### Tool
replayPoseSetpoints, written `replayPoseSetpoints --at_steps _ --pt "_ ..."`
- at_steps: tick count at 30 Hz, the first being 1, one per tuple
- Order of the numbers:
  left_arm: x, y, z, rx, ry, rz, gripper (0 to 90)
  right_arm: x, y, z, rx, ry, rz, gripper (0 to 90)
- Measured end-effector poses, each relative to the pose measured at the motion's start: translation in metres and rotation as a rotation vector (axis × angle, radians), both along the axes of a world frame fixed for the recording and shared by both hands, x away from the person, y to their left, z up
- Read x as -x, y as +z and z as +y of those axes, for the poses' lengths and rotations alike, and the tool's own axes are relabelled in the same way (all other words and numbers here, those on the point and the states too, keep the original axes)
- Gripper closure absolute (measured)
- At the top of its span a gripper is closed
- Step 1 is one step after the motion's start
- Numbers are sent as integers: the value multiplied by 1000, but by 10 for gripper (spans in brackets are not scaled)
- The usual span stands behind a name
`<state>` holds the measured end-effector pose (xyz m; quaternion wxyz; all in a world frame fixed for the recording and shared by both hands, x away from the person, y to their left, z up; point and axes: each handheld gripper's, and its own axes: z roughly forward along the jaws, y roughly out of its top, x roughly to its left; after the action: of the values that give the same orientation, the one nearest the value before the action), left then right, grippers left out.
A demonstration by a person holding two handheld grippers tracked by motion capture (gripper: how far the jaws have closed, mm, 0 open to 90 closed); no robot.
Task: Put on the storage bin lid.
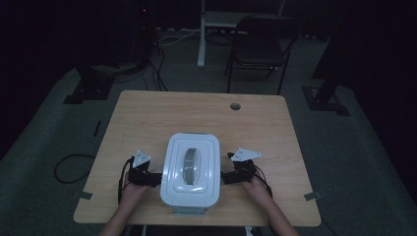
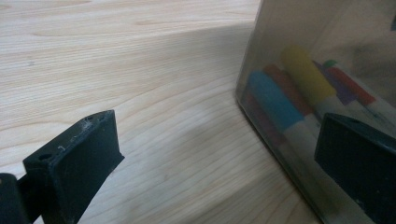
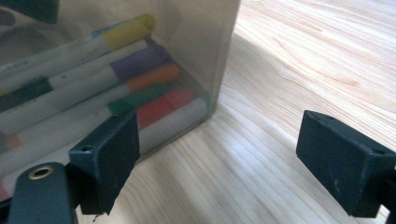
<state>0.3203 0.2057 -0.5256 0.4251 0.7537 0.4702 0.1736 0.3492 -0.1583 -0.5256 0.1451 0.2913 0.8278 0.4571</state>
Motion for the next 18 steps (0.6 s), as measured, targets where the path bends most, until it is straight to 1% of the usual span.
replayPoseSetpoints --at_steps 3,7,11,14,18 --pt "-2 0 -3 -3 -10 -9 7 0 -1 -4 -5 -11 1 132" --pt "-3 -2 -2 4 -26 -8 7 1 -3 -7 -4 -22 2 132" --pt "-4 -3 0 -17 -44 -6 7 1 -5 -11 -3 -40 4 132" --pt "-4 -3 2 -17 -42 -4 7 1 -4 -15 -6 -54 5 132" --pt "-1 -4 13 -21 -20 -2 7 2 -4 -23 -14 -77 5 132"
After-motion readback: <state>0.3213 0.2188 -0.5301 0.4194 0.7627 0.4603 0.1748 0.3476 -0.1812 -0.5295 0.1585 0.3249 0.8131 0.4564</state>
